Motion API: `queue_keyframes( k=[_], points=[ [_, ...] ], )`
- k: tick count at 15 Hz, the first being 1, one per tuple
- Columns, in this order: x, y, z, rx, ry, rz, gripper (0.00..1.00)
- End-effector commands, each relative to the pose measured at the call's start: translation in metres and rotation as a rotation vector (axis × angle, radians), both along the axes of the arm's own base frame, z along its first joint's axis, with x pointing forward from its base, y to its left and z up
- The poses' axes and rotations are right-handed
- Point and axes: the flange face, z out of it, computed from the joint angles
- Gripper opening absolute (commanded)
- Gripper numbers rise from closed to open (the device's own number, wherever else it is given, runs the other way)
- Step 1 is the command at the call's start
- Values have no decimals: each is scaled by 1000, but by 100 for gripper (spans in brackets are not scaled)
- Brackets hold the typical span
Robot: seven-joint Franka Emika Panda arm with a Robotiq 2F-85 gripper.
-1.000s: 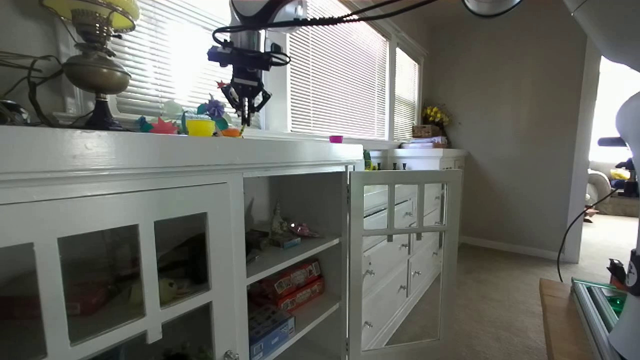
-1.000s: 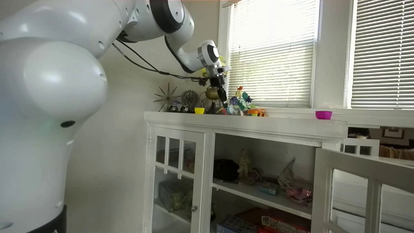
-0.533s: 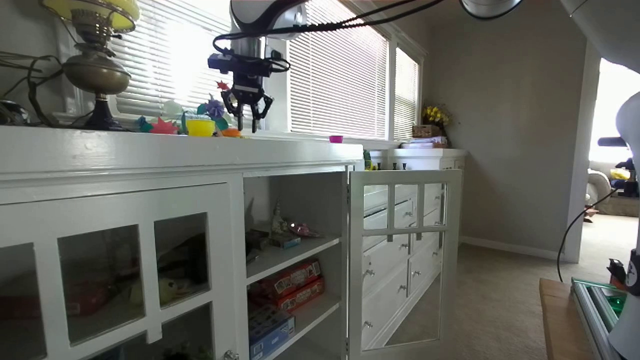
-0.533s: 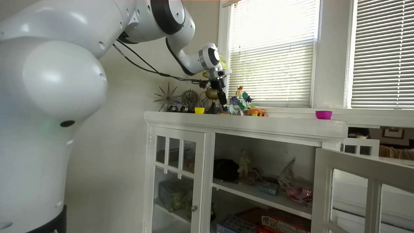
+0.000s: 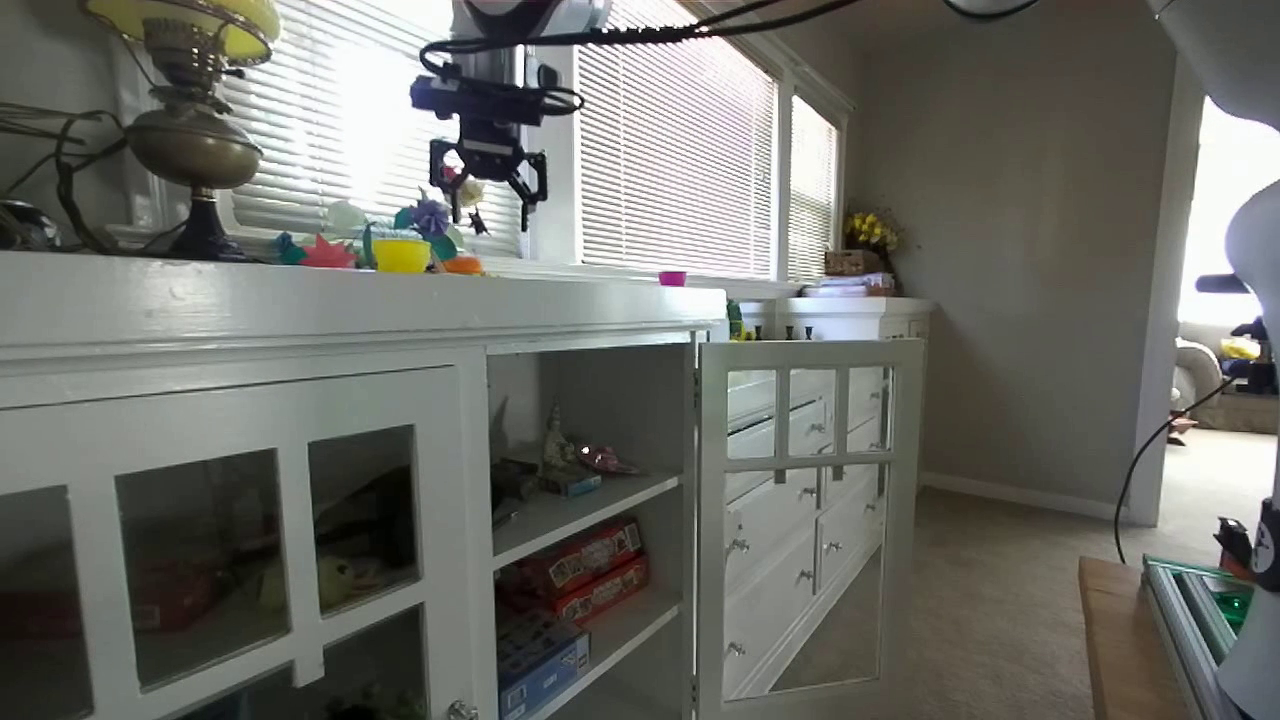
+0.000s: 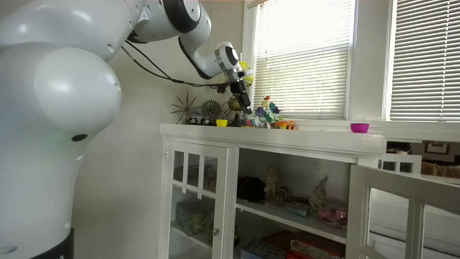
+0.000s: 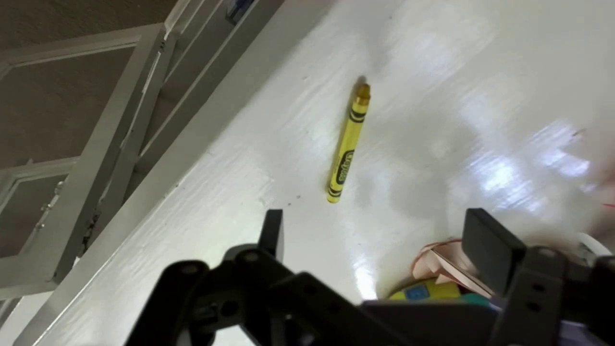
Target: Remove the object from the yellow bowl and put it on the counter
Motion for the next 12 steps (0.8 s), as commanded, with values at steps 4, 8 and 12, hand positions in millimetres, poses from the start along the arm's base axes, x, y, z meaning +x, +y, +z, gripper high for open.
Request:
queue_keyframes(
  k=[4,8,12],
  points=[
    [-79,29,100,-81,35,156,100],
    [-135,34,142,-71,97,384,100],
    [-139,38,155,-80,85,427,100]
  ],
)
